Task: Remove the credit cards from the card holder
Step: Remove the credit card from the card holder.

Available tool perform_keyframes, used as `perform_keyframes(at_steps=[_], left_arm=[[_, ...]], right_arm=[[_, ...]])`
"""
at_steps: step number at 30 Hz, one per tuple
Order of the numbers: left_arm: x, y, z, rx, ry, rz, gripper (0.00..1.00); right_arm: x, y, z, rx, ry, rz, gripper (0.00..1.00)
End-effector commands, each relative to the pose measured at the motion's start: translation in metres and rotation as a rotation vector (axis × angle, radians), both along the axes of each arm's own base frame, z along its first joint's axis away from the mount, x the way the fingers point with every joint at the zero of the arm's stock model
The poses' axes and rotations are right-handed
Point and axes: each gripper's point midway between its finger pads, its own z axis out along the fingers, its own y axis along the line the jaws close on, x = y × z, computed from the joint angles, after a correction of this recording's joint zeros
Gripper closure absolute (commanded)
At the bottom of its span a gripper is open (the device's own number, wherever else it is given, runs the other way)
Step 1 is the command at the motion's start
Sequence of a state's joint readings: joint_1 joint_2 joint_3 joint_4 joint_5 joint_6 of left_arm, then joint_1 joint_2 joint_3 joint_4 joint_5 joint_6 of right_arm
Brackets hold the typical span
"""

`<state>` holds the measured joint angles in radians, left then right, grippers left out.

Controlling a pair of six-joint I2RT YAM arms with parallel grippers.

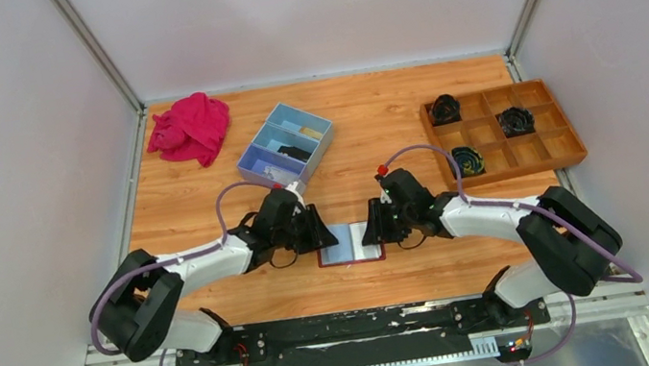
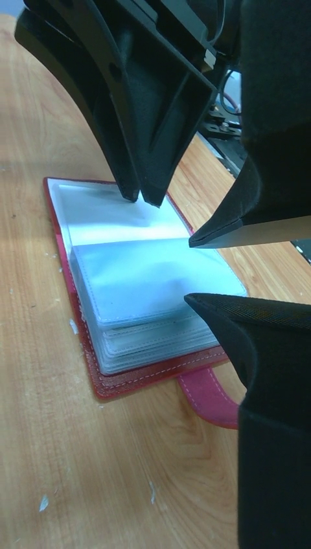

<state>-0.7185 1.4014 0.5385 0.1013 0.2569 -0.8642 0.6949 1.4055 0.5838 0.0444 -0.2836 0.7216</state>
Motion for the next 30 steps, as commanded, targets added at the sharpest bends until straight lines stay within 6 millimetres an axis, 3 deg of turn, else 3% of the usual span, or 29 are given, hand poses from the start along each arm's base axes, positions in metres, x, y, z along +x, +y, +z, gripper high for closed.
perform_keyframes(at_steps=[1,16,30], left_arm=[[0.003,0.005,0.004,0.015,-0.039,0.028,0.64],[0.001,0.01,-0.011,0.056,-0.016,0.035,0.64],[0.0,-0.004,-0.007,0.038,-0.013,-0.019,0.64]], right_arm=[[-0.001,-0.008,-0.009,-0.023,0.017,-0.025,0.63],[-0.002,-0.008,-0.009,-0.02,0.02,-0.023,0.64],[-0.002,-0.008,-0.008,-0.018,0.019,-0.024,0.64]])
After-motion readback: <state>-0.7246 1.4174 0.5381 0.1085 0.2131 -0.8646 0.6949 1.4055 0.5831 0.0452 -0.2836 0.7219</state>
